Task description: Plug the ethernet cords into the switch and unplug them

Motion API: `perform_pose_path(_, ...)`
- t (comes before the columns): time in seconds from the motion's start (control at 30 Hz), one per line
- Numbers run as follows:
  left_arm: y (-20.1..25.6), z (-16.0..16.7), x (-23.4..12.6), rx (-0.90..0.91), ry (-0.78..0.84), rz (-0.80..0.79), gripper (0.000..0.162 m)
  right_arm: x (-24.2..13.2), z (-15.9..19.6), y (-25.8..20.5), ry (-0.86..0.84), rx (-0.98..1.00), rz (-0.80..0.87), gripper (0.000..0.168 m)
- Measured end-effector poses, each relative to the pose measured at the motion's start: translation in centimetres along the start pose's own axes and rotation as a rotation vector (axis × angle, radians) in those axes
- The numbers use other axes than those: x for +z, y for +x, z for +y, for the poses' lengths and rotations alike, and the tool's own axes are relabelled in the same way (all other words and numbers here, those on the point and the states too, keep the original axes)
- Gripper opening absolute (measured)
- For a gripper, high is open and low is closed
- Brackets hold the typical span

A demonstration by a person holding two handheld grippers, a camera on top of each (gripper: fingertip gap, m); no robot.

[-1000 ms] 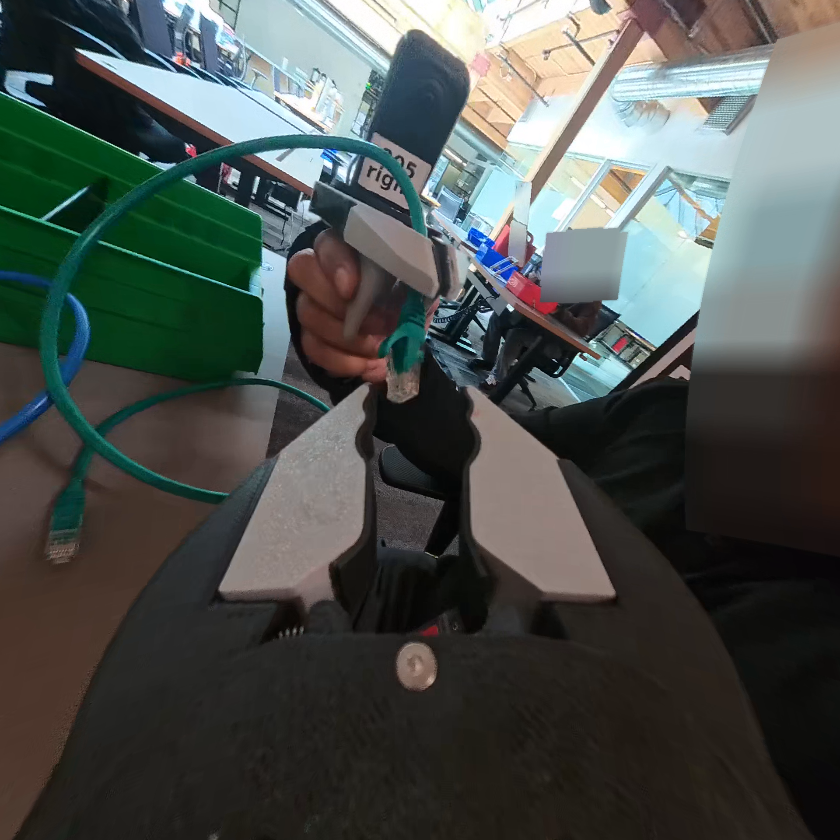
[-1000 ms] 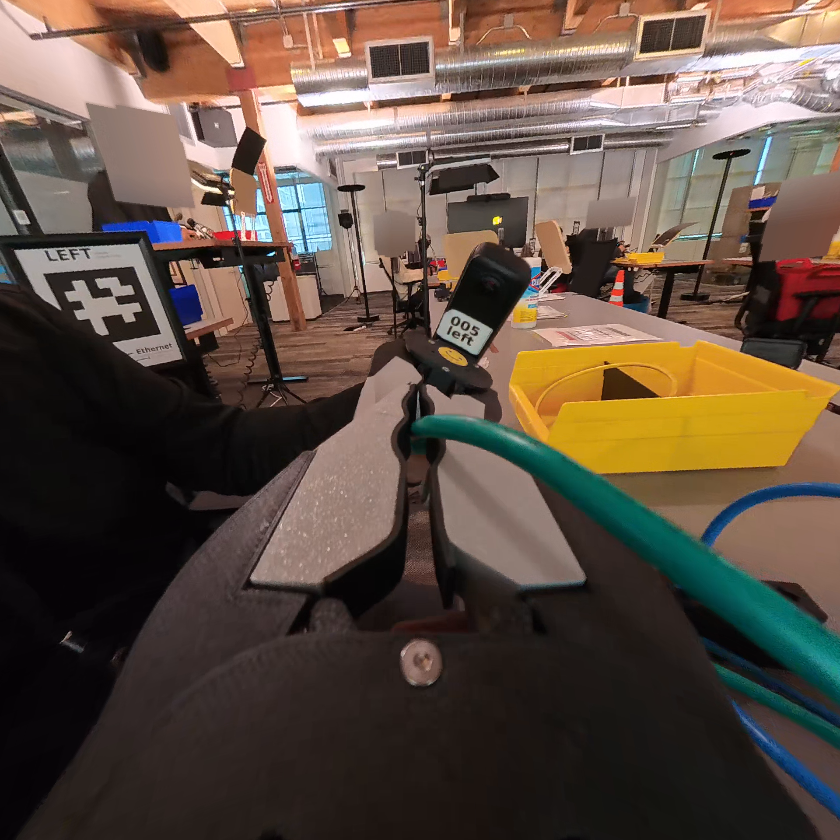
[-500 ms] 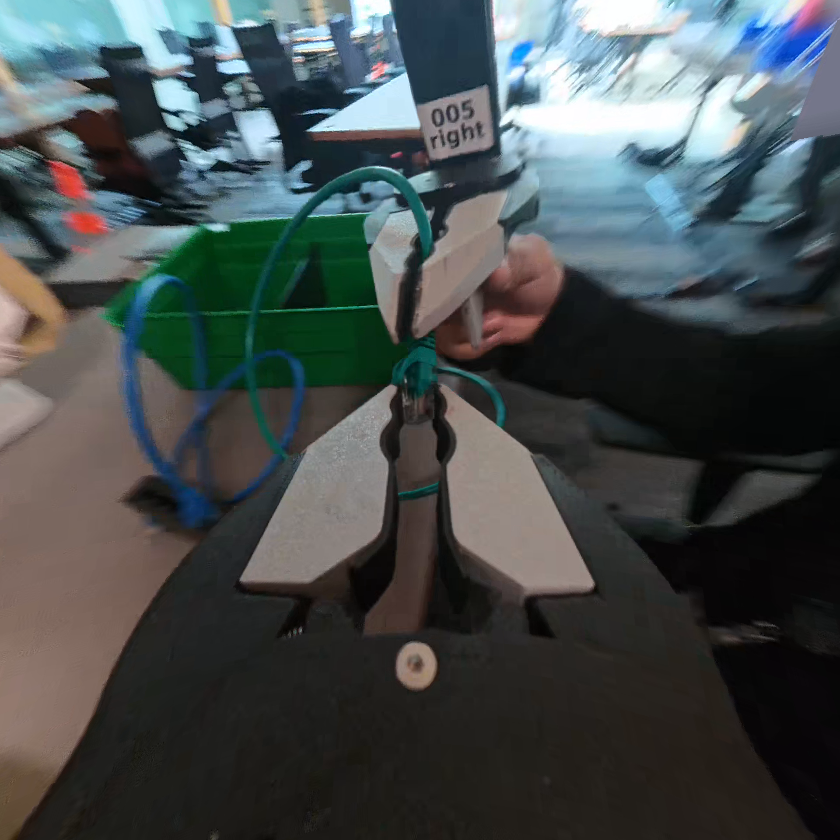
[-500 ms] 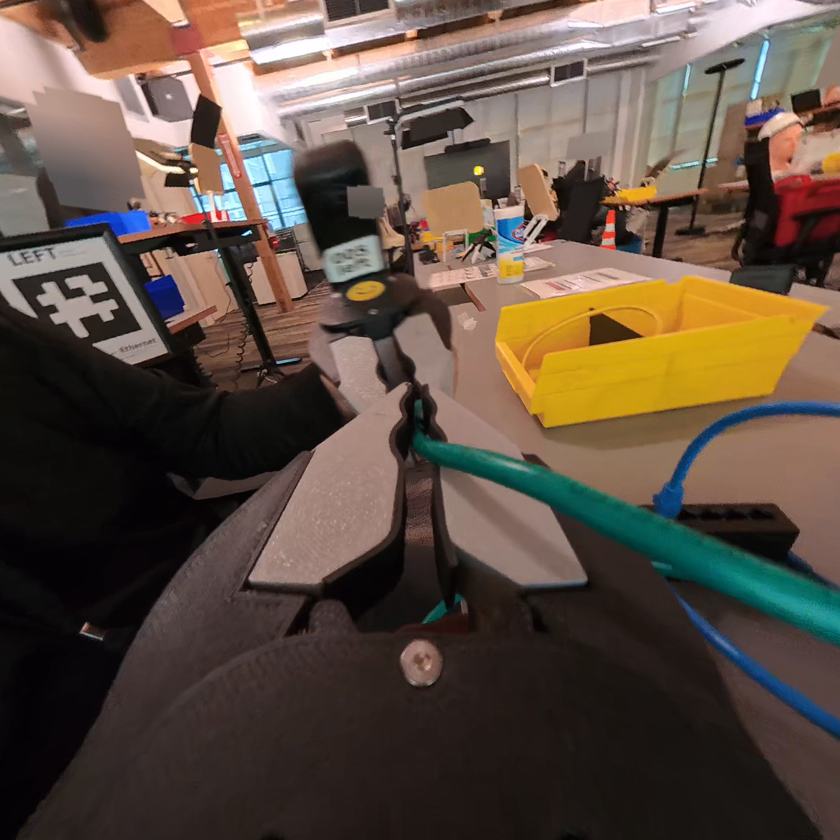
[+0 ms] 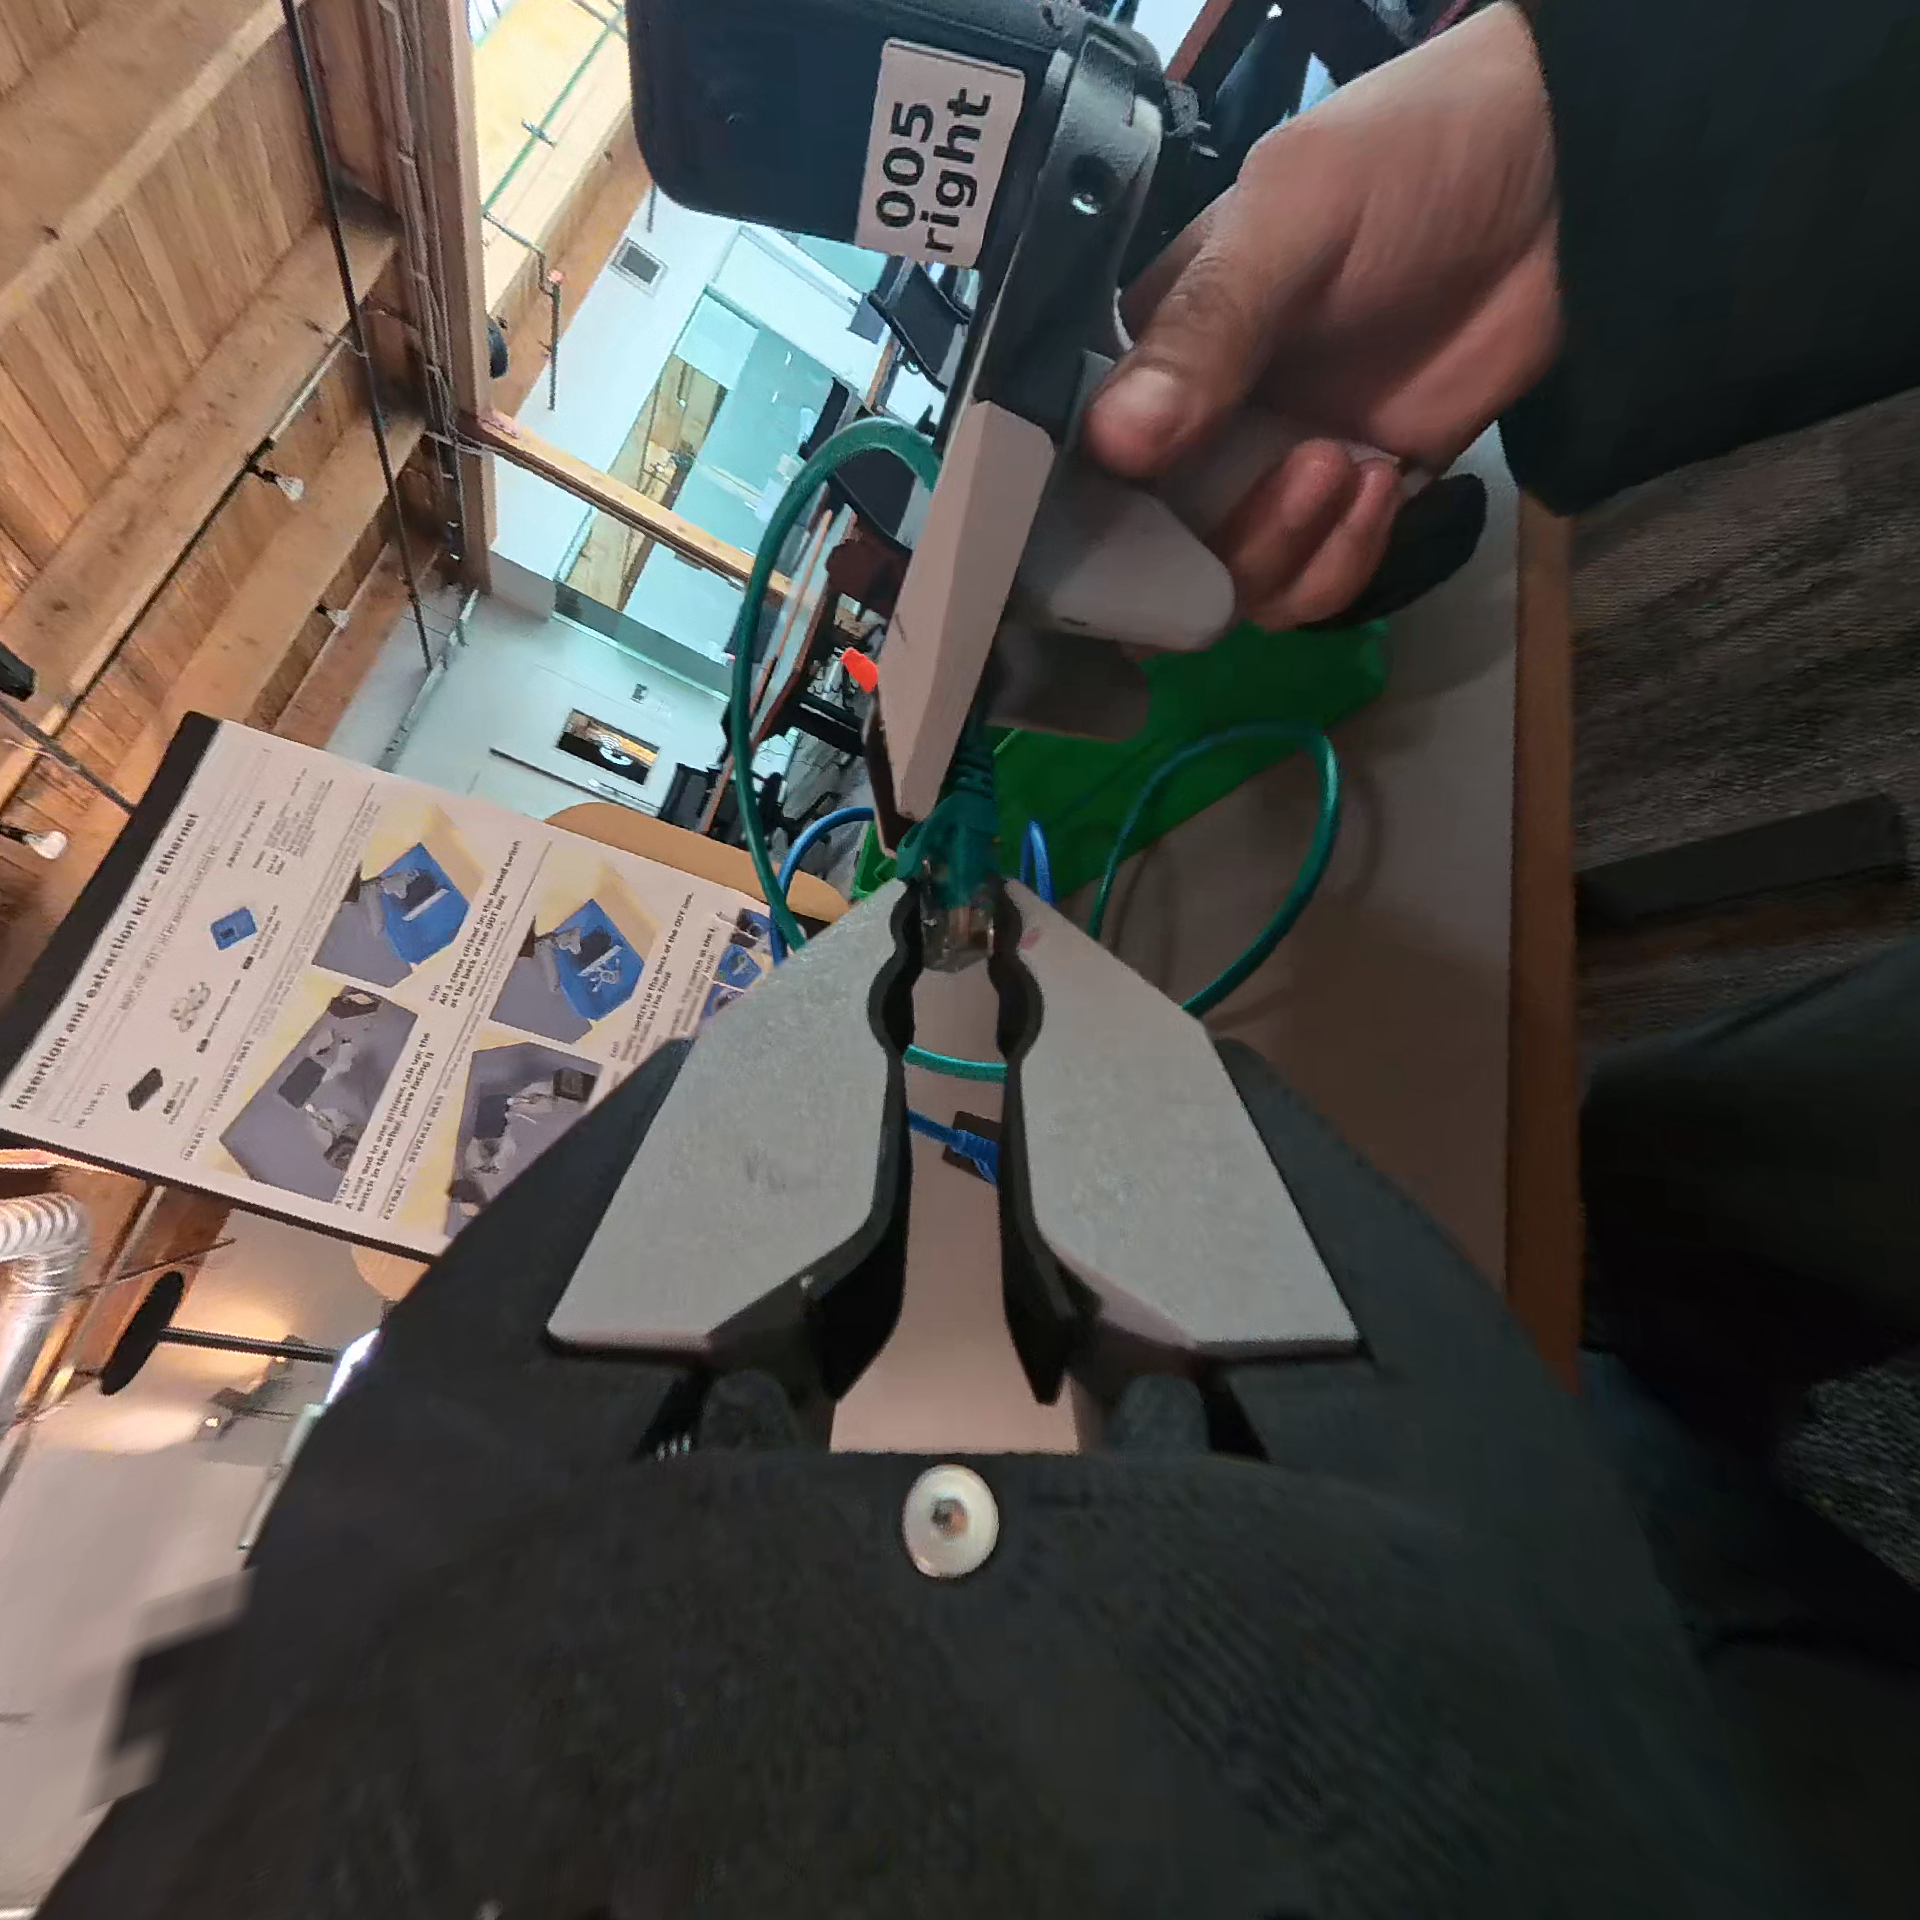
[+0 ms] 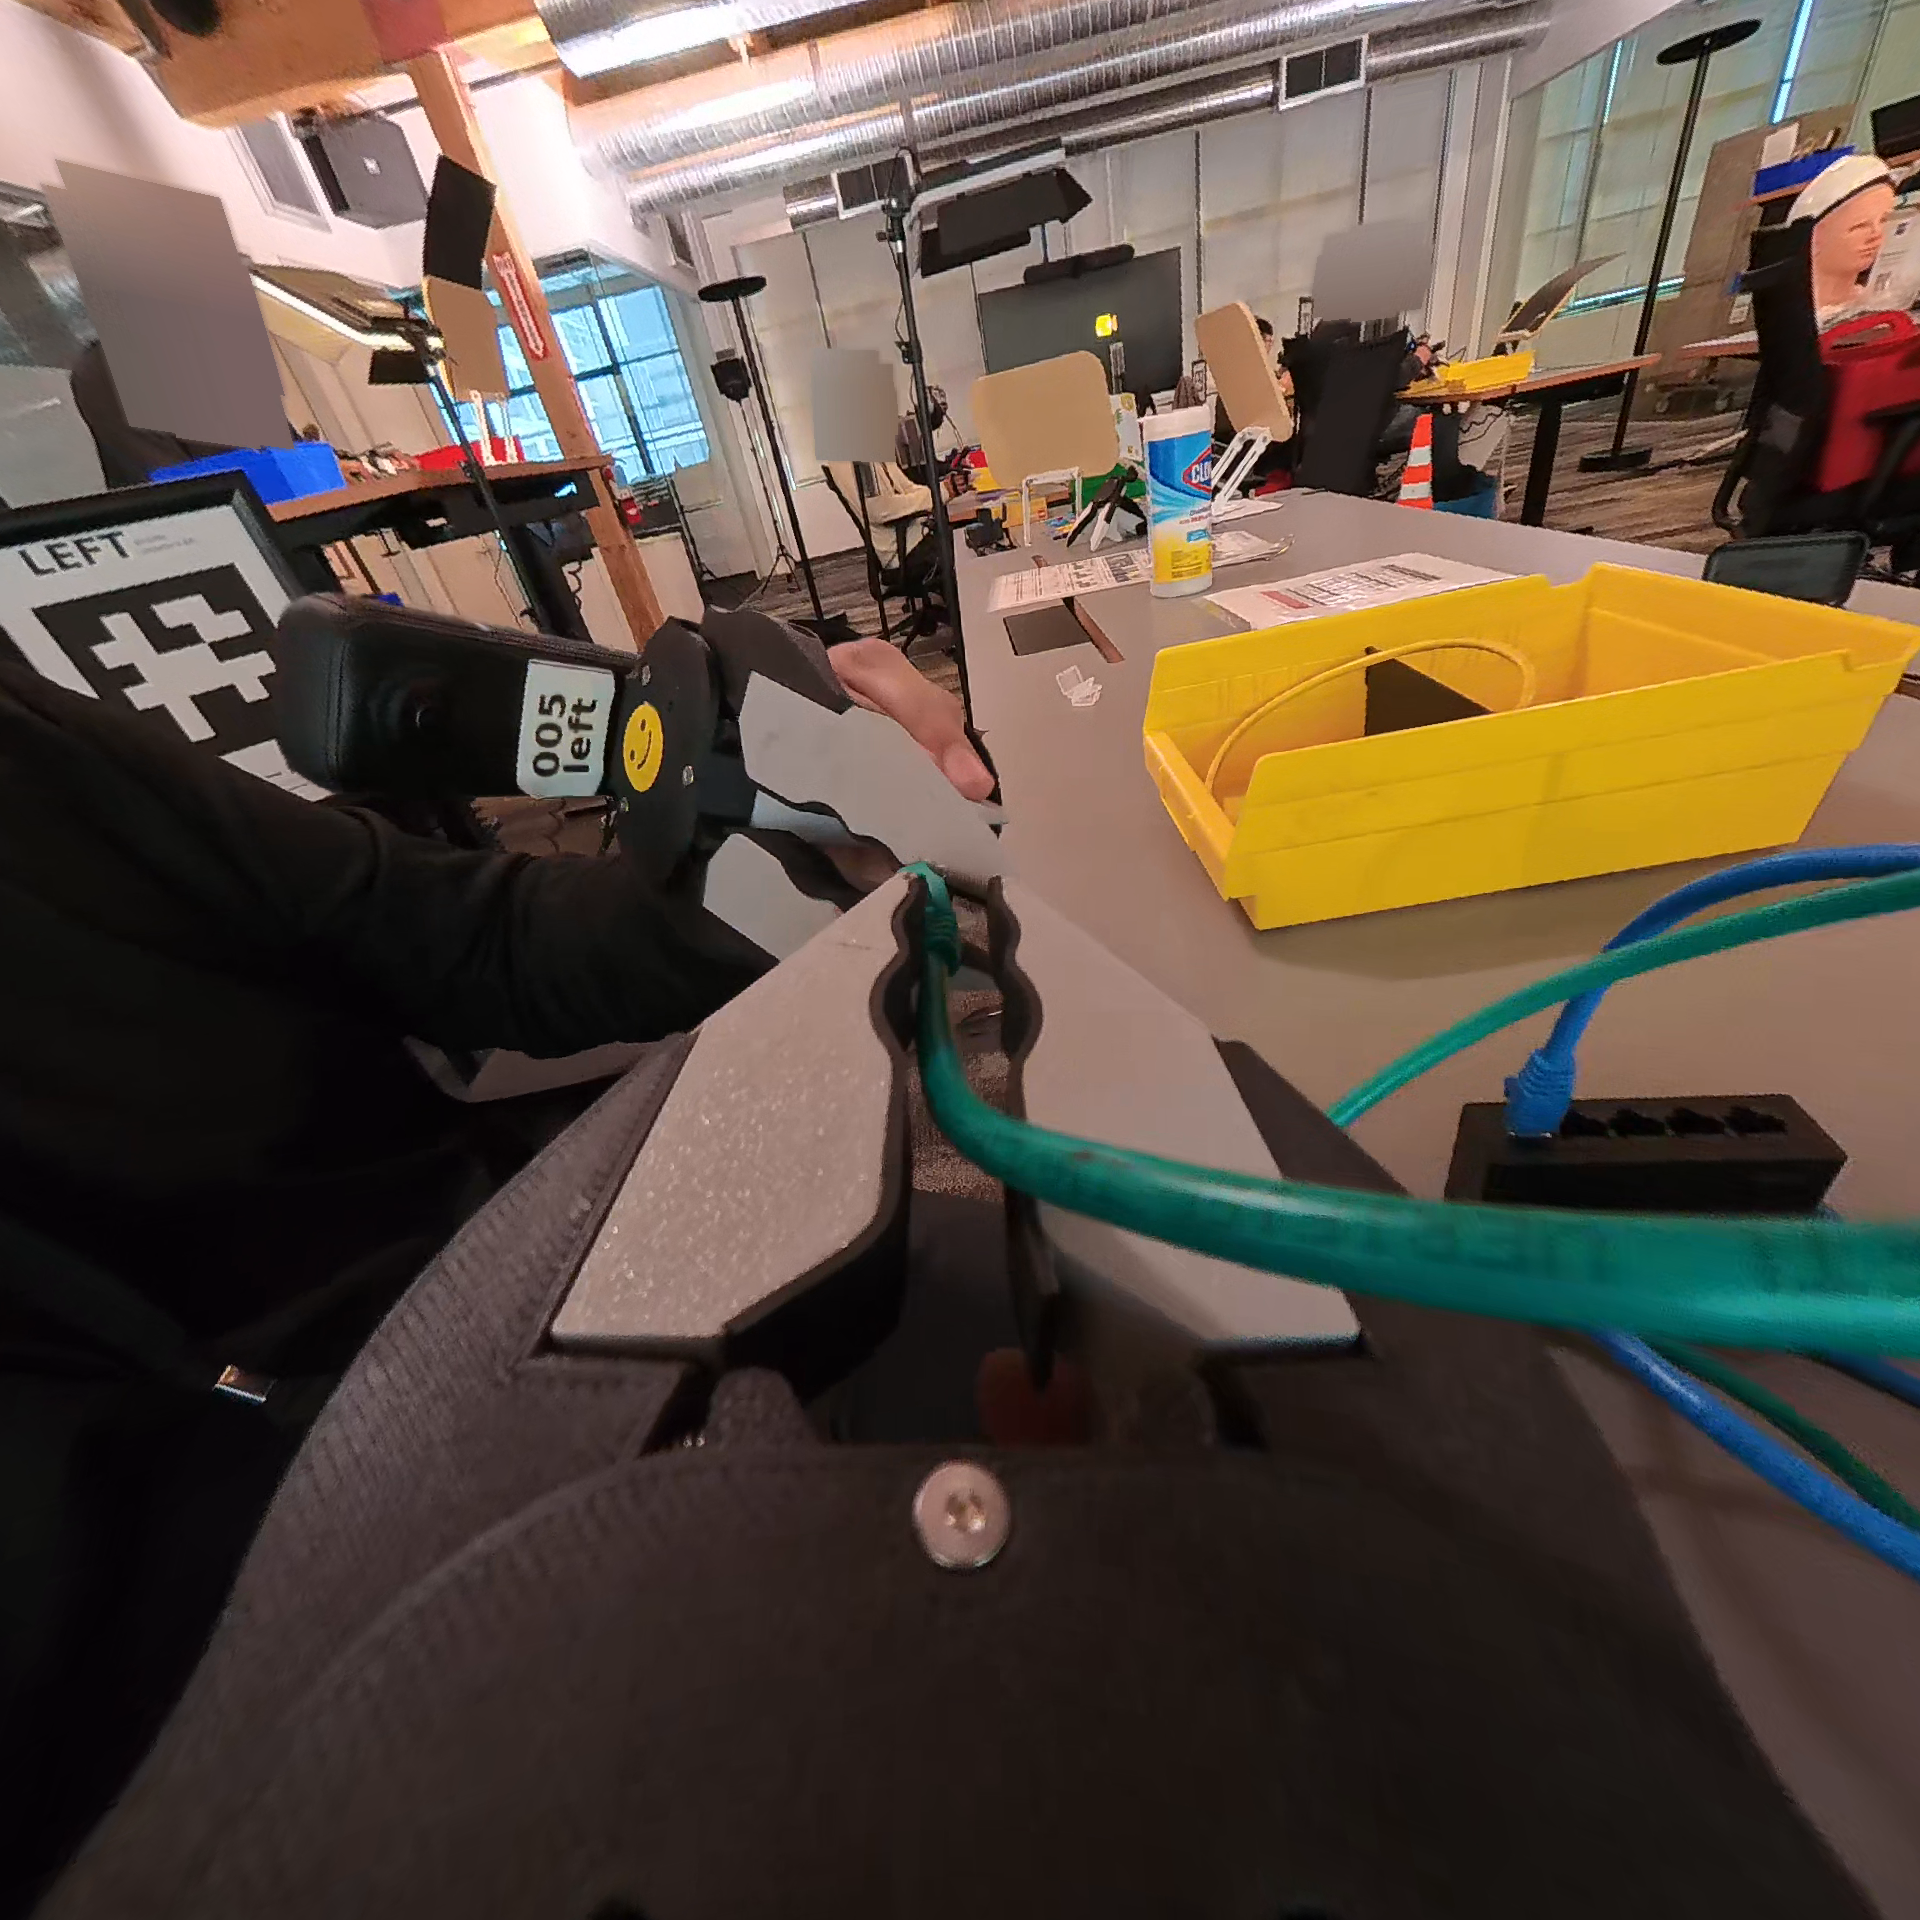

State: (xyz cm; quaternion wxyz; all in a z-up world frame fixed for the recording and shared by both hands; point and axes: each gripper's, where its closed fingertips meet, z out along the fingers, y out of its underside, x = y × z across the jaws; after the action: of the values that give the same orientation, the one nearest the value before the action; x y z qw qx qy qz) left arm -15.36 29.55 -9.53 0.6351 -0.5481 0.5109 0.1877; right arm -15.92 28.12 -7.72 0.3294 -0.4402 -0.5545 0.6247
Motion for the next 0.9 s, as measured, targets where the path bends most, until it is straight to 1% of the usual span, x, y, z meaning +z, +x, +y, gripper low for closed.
perform_pose_path(0.07, 0.1, -0.2, 0.1, 0.009, 0.009, -0.002, 0.009, -0.2, 0.0, 0.0, 0.001, -0.009, -0.003, 0.011)
perform_pose_path(0.13, 0.0, -0.3, 0.2, -0.003, 0.021, -0.002, 0.010, -0.6, -0.1, 0.3, 0.009, -0.016, 0.013, 0.017)
perform_pose_path(0.2, -0.1, -0.4, 0.2, -0.017, 0.028, -0.002, 0.010, -1.0, -0.3, -0.1, 0.023, -0.017, -0.014, 0.018)
perform_pose_path(0.33, -0.2, -0.9, 0.2, -0.043, 0.055, 0.012, 0.009, -1.0, 0.4, -0.7, -0.020, -0.076, -0.027, 0.017)
perform_pose_path(0.47, 0.0, -1.0, 0.4, -0.043, 0.052, 0.012, 0.009, -0.4, 0.5, -1.0, -0.028, -0.083, -0.042, 0.009)
perform_pose_path(0.6, 0.1, -0.7, 0.4, -0.044, 0.037, 0.012, 0.009, -0.3, 0.7, -0.8, -0.043, -0.088, -0.032, 0.009)
perform_pose_path(0.67, 0.2, -0.1, 0.7, -0.080, 0.005, 0.032, 0.010, -0.2, 1.0, -0.4, -0.069, -0.103, 0.001, 0.009)
perform_pose_path(0.73, 0.3, 0.6, 0.8, -0.160, -0.029, 0.062, 0.010, 0.0, 1.1, 0.2, -0.087, -0.097, 0.039, 0.009)
perform_pose_path(0.8, 0.5, 1.7, 0.7, -0.350, -0.092, 0.126, 0.022, -0.3, 0.8, 1.0, -0.078, -0.107, 0.097, 0.009)
perform_pose_path(0.87, 0.9, 2.8, 0.2, -0.577, -0.137, 0.207, 0.041, -1.2, 0.3, 1.6, -0.068, -0.112, 0.144, 0.009)
perform_pose_path(0.9, 0.9, 3.5, -0.1, -0.673, -0.145, 0.226, 0.043, -1.8, 0.1, 2.1, -0.070, -0.121, 0.184, 0.009)
